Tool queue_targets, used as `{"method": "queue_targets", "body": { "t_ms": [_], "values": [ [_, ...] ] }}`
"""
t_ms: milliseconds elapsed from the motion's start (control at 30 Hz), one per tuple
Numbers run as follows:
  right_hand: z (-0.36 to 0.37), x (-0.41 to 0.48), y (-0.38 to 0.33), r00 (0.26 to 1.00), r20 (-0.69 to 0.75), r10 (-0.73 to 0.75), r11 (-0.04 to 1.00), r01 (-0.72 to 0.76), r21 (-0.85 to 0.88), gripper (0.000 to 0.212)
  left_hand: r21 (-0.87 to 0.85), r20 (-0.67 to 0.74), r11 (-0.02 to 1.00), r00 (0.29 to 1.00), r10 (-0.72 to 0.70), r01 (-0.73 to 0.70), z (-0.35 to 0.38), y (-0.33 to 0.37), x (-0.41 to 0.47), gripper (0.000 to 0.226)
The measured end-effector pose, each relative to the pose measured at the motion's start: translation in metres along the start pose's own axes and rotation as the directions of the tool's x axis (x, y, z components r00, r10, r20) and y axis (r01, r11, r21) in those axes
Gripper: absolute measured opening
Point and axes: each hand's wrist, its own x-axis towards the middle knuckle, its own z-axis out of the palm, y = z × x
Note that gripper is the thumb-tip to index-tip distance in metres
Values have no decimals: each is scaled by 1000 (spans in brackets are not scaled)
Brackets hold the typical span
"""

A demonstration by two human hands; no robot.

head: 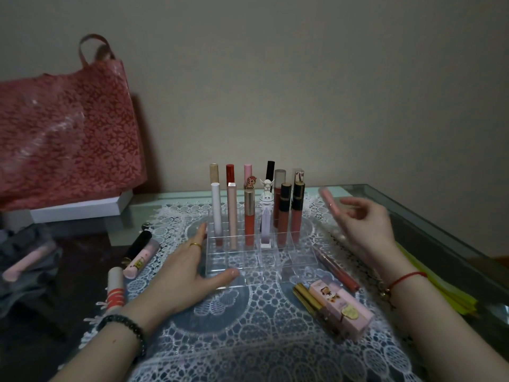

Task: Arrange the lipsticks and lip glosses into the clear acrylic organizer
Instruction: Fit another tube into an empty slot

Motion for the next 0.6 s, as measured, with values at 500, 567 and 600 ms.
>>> {"method": "queue_targets", "body": {
  "t_ms": [500,567,600],
  "values": [
    [59,-62,-82,789,456,-411,851,153,503,46,-372,-540,788,805,247,-491,-10,36,0,41],
    [74,-65,-86,775,480,-411,854,143,500,44,-415,-539,778,817,207,-471,-9,31,2,38],
    [81,-66,-86,775,483,-407,854,135,503,45,-443,-542,771,822,176,-457,-9,28,4,37]
  ]
}}
